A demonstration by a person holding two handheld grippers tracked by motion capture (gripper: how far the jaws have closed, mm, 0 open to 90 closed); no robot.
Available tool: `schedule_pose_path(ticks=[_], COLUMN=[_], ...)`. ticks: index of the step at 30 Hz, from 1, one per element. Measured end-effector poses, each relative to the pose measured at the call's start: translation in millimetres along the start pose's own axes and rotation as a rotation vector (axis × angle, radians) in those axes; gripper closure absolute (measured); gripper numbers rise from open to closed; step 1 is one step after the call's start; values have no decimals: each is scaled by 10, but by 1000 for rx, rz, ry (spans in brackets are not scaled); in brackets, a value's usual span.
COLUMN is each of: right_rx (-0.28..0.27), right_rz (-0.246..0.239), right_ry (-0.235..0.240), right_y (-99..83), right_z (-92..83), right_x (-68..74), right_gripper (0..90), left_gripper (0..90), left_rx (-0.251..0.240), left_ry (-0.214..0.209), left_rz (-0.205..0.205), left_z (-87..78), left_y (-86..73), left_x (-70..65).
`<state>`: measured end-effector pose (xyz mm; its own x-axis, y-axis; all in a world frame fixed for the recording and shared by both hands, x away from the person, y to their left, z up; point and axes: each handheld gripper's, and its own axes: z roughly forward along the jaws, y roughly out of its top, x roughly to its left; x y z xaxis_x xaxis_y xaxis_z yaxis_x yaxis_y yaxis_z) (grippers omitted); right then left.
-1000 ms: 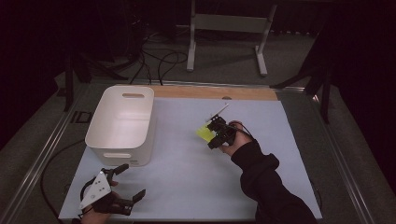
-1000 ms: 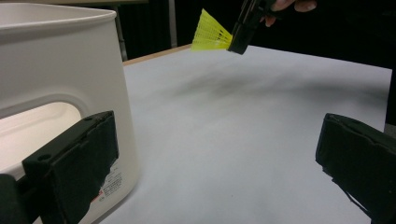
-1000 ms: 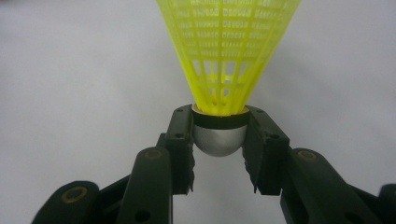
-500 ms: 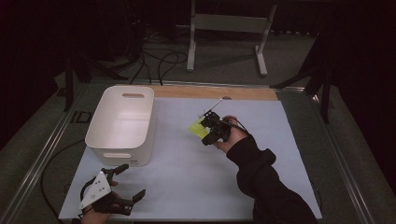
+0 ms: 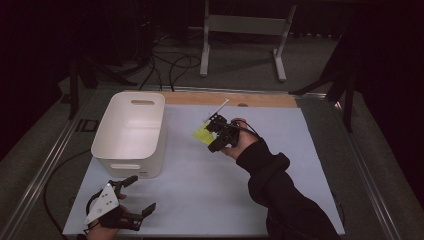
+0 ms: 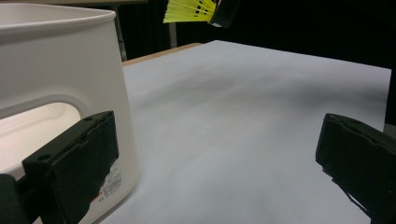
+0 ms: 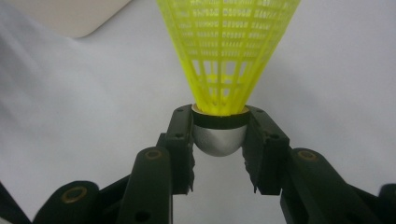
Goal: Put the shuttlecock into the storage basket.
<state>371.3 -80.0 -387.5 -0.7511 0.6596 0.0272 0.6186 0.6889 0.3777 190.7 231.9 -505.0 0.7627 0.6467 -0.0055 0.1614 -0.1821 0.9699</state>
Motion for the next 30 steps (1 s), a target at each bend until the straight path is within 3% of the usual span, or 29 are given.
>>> schedule_pose_path(ticks=[10,30], right_rx=[-6,-18], right_rz=[-62,-218], right_ry=[13,81], right_y=[116,312], right_z=[-44,-70], right_x=[139,391], right_gripper=[648,648], left_gripper=[0,0], left_rx=[0,-4], left_ry=[-2,-3], left_rz=[0,-2], left_z=[0,-2], left_y=[1,2], left_x=[0,0])
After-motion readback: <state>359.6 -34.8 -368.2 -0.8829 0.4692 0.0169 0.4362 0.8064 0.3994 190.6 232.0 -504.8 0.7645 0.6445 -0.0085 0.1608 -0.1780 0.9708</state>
